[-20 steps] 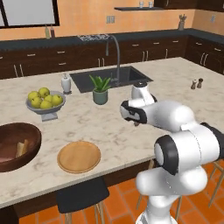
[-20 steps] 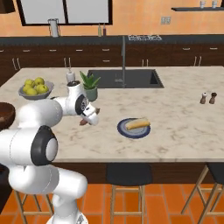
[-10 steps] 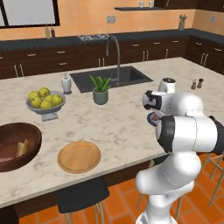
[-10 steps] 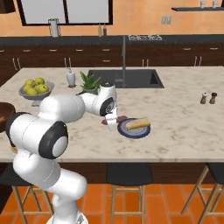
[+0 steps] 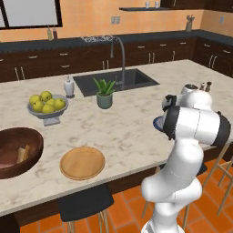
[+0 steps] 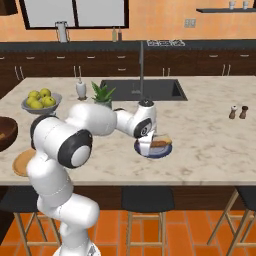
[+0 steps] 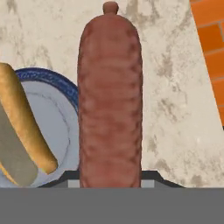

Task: Place one bun and one sausage from the bowl on each plate.

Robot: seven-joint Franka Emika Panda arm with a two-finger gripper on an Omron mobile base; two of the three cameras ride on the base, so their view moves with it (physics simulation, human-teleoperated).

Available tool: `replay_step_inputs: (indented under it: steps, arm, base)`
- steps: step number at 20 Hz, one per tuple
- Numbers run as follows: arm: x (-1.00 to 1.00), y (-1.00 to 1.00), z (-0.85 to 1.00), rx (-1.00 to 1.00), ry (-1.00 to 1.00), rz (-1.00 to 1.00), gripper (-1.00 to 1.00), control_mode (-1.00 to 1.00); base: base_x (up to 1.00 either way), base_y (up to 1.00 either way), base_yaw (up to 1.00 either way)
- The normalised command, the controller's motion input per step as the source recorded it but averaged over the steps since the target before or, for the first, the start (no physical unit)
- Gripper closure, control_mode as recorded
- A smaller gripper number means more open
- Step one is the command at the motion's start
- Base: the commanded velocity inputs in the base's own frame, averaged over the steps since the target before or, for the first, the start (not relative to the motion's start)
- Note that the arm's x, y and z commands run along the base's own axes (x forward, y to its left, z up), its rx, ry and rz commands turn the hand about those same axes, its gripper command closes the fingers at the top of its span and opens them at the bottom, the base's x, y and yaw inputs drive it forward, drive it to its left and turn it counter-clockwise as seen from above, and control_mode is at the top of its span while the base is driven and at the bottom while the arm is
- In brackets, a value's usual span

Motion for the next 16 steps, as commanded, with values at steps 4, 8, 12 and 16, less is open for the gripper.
replay_step_inputs:
  steps: [4,8,12,16]
  arm:
    - [0.50,0.00,-0.63,0.00,0.08,0.05,1.00,-1.00]
    - [0.91,0.00,-0.26,0.00,0.03,0.04,-1.00,-1.00]
    - [0.51,-0.05,-0.06,0.00,0.01,0.02,-1.00,-1.00]
    - [0.03,0.00,0.00,0.00,0.00,0.00,-1.00,-1.00]
  base:
    - [0.00,0.00,0.00]
    - [0.00,0.00,0.00]
    - [0.00,0.00,0.00]
    - [0.00,0.00,0.00]
